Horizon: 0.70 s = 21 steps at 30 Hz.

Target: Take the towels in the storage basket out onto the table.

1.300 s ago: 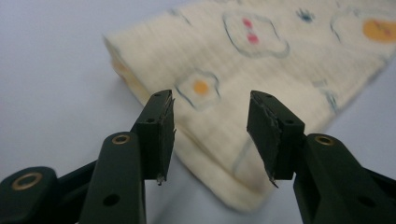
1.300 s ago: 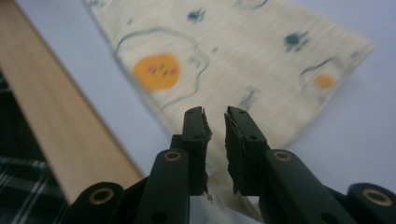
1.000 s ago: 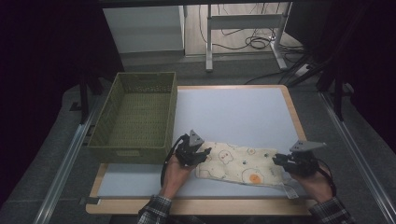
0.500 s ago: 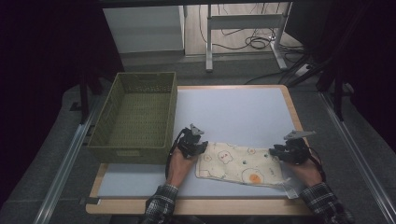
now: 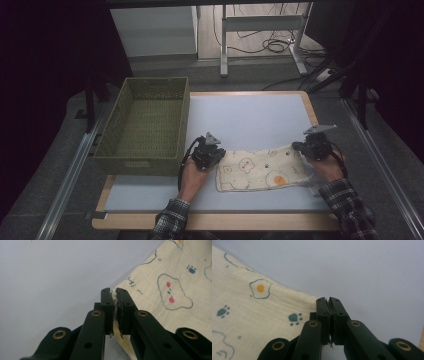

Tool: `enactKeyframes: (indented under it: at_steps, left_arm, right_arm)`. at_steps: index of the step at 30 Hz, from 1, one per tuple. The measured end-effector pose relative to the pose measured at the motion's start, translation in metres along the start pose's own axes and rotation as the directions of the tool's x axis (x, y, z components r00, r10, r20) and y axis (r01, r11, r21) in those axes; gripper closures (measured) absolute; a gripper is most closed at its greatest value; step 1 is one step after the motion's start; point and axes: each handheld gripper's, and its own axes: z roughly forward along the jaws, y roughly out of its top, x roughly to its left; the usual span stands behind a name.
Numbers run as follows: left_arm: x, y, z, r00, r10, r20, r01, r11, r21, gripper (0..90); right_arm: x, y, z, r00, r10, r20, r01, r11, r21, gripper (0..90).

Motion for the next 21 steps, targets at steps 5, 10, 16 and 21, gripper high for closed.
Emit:
enactKeyframes:
  at_steps: [5, 10, 16, 21]
  left_arm:
    - [0.009, -0.005, 0.011, 0.9991, 0.010, -0.042, -0.009, 0.9996, 0.027, 70.2]
    - [0.011, -0.007, 0.019, 0.9964, 0.037, -0.076, -0.034, 0.9984, 0.044, 62.2]
    - [0.018, -0.012, 0.023, 0.9979, 0.015, -0.063, -0.015, 0.9999, 0.003, 51.5]
    - [0.022, -0.013, 0.025, 0.9988, -0.009, -0.048, 0.009, 0.9999, -0.010, 46.8]
  right_arm:
    - [-0.003, -0.001, 0.005, 0.9983, 0.042, -0.041, -0.043, 0.999, -0.019, 76.8]
    - [0.004, -0.004, -0.009, 0.9964, 0.039, -0.076, -0.042, 0.998, -0.037, 66.7]
    - [0.022, -0.012, -0.016, 0.9916, 0.027, -0.127, -0.029, 0.999, -0.015, 57.6]
    - [0.041, -0.014, -0.020, 0.9867, 0.021, -0.161, -0.022, 1.000, -0.002, 52.2]
